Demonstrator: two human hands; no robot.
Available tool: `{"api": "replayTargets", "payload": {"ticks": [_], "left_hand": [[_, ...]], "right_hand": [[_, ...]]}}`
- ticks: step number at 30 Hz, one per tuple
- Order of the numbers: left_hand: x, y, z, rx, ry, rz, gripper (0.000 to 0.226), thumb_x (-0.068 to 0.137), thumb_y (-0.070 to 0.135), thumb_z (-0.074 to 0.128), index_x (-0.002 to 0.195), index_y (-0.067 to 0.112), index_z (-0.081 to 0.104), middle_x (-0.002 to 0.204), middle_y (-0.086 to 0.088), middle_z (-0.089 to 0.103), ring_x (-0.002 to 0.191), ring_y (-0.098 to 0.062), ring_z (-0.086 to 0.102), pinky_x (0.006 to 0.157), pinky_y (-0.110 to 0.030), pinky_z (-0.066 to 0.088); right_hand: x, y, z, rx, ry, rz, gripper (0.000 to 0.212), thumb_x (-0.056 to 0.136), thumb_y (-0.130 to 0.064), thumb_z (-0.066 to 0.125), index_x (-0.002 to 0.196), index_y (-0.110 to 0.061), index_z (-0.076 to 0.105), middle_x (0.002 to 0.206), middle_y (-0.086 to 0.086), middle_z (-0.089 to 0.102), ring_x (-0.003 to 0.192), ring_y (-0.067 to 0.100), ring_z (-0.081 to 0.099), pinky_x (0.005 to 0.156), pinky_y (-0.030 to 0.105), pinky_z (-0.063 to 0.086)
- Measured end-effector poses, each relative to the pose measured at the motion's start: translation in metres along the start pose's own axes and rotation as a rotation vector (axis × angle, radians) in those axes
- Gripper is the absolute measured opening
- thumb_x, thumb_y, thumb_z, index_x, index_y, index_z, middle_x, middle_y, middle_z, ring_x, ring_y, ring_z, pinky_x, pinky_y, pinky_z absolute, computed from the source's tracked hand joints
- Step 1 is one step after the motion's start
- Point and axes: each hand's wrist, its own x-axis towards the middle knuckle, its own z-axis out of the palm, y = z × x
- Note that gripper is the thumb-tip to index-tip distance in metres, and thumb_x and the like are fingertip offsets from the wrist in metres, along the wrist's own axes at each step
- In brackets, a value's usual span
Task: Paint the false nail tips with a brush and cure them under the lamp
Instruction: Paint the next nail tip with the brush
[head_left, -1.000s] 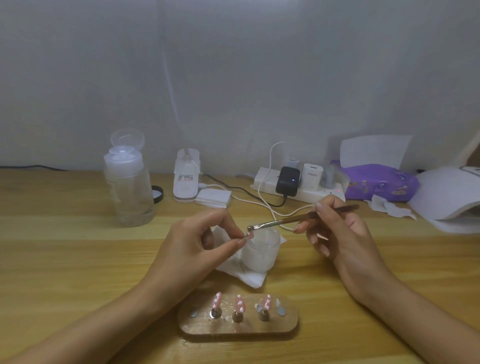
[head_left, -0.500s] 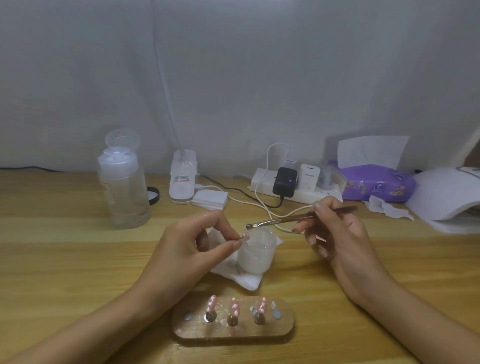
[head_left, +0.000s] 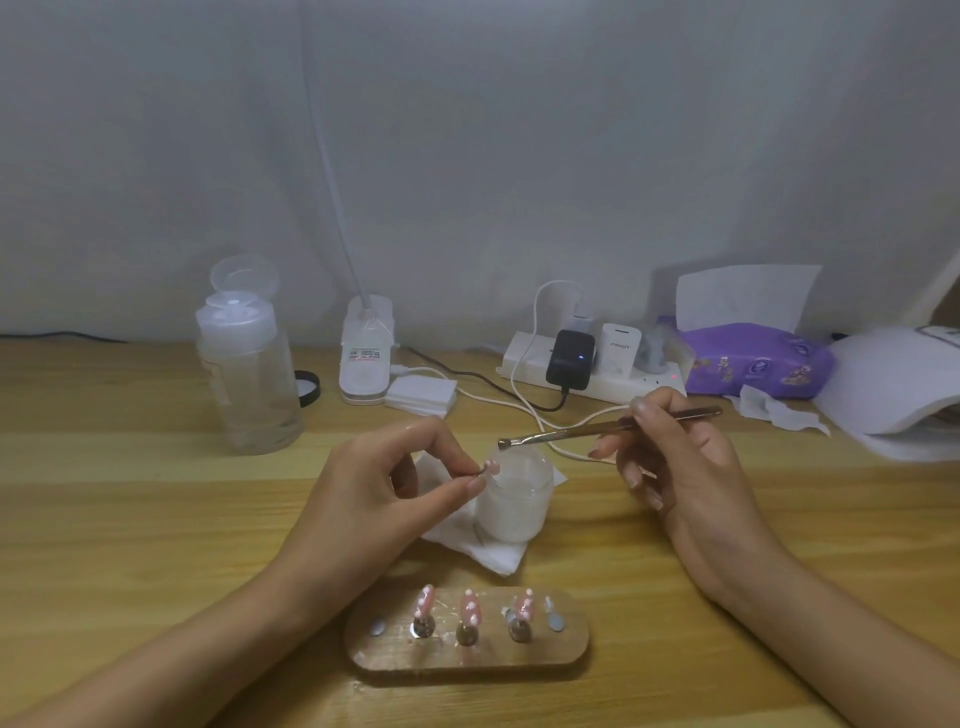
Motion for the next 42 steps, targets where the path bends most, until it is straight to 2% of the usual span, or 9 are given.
{"api": "replayTargets", "payload": {"ticks": [3, 7, 11, 15, 19, 22, 36, 39, 42], "left_hand": [[0.0001, -0.0003, -0.0001, 0.006, 0.002, -0.004, 0.022, 0.073, 0.054, 0.069, 0.080, 0.034, 0.070, 0.072, -0.008, 0.066, 0.055, -0.016, 0.044, 0.054, -0.023, 0.038], [-0.0001, 0.0000, -0.0004, -0.006, -0.006, -0.008, 0.018, 0.074, 0.052, 0.070, 0.080, 0.035, 0.070, 0.072, -0.005, 0.066, 0.054, -0.013, 0.044, 0.053, -0.019, 0.037], [-0.0003, 0.0007, -0.0005, -0.004, 0.000, -0.007, 0.017, 0.075, 0.050, 0.072, 0.079, 0.034, 0.070, 0.062, -0.004, 0.061, 0.052, -0.011, 0.043, 0.051, -0.016, 0.035], [-0.0007, 0.0019, -0.0003, -0.016, -0.006, -0.014, 0.016, 0.074, 0.049, 0.072, 0.078, 0.034, 0.070, 0.063, -0.002, 0.062, 0.051, -0.008, 0.043, 0.050, -0.016, 0.036], [-0.0002, 0.0021, 0.0000, -0.023, -0.007, -0.016, 0.018, 0.073, 0.050, 0.072, 0.078, 0.032, 0.070, 0.065, 0.000, 0.064, 0.051, -0.006, 0.042, 0.050, -0.014, 0.035], [0.0001, 0.0024, 0.0002, -0.030, -0.007, -0.020, 0.018, 0.073, 0.049, 0.073, 0.078, 0.032, 0.071, 0.062, 0.003, 0.062, 0.051, -0.005, 0.042, 0.049, -0.014, 0.035], [-0.0007, 0.0046, 0.0003, -0.019, -0.005, -0.012, 0.017, 0.073, 0.047, 0.073, 0.076, 0.031, 0.070, 0.062, 0.011, 0.062, 0.051, -0.003, 0.044, 0.049, -0.011, 0.035], [-0.0005, 0.0052, 0.0006, -0.018, 0.002, -0.013, 0.015, 0.074, 0.045, 0.074, 0.075, 0.030, 0.070, 0.061, 0.017, 0.061, 0.050, -0.003, 0.043, 0.050, -0.010, 0.034], [-0.0002, 0.0057, 0.0009, -0.011, -0.002, -0.011, 0.017, 0.073, 0.046, 0.073, 0.077, 0.029, 0.071, 0.063, 0.018, 0.062, 0.051, -0.003, 0.045, 0.051, -0.010, 0.036]], "right_hand": [[-0.0008, -0.0001, 0.0027, -0.024, -0.067, -0.007, 0.020, 0.085, -0.037, 0.058, 0.066, -0.033, 0.060, 0.074, 0.012, 0.073, 0.049, 0.010, 0.051, 0.041, 0.016, 0.036], [0.0004, -0.0006, 0.0014, -0.008, 0.013, 0.006, 0.019, 0.081, -0.039, 0.059, 0.063, -0.033, 0.063, 0.071, 0.010, 0.072, 0.048, 0.009, 0.051, 0.041, 0.016, 0.036], [-0.0019, -0.0017, 0.0044, -0.033, -0.041, -0.011, 0.022, 0.086, -0.039, 0.058, 0.065, -0.034, 0.061, 0.073, 0.012, 0.073, 0.047, 0.010, 0.049, 0.041, 0.016, 0.036], [-0.0017, -0.0024, 0.0034, -0.043, 0.033, 0.004, 0.029, 0.092, -0.033, 0.055, 0.064, -0.034, 0.062, 0.072, 0.009, 0.072, 0.045, 0.009, 0.044, 0.041, 0.016, 0.032], [-0.0037, -0.0034, 0.0059, -0.045, -0.036, -0.024, 0.023, 0.087, -0.036, 0.057, 0.065, -0.034, 0.060, 0.073, 0.011, 0.072, 0.046, 0.010, 0.045, 0.041, 0.016, 0.032], [-0.0025, -0.0023, 0.0044, -0.031, 0.043, 0.007, 0.026, 0.088, -0.032, 0.057, 0.062, -0.032, 0.060, 0.068, 0.009, 0.070, 0.044, 0.009, 0.041, 0.041, 0.015, 0.032], [-0.0043, -0.0026, 0.0064, -0.021, -0.050, -0.024, 0.018, 0.086, -0.035, 0.057, 0.070, -0.027, 0.059, 0.073, 0.012, 0.072, 0.047, 0.011, 0.050, 0.041, 0.017, 0.034], [-0.0033, -0.0008, 0.0043, -0.036, 0.029, -0.007, 0.030, 0.095, -0.024, 0.054, 0.065, -0.028, 0.057, 0.066, 0.011, 0.070, 0.045, 0.011, 0.045, 0.040, 0.016, 0.031], [-0.0030, -0.0014, 0.0032, 0.008, 0.019, -0.023, 0.021, 0.090, -0.030, 0.056, 0.069, -0.025, 0.055, 0.069, 0.010, 0.071, 0.046, 0.010, 0.048, 0.040, 0.016, 0.033]]}}
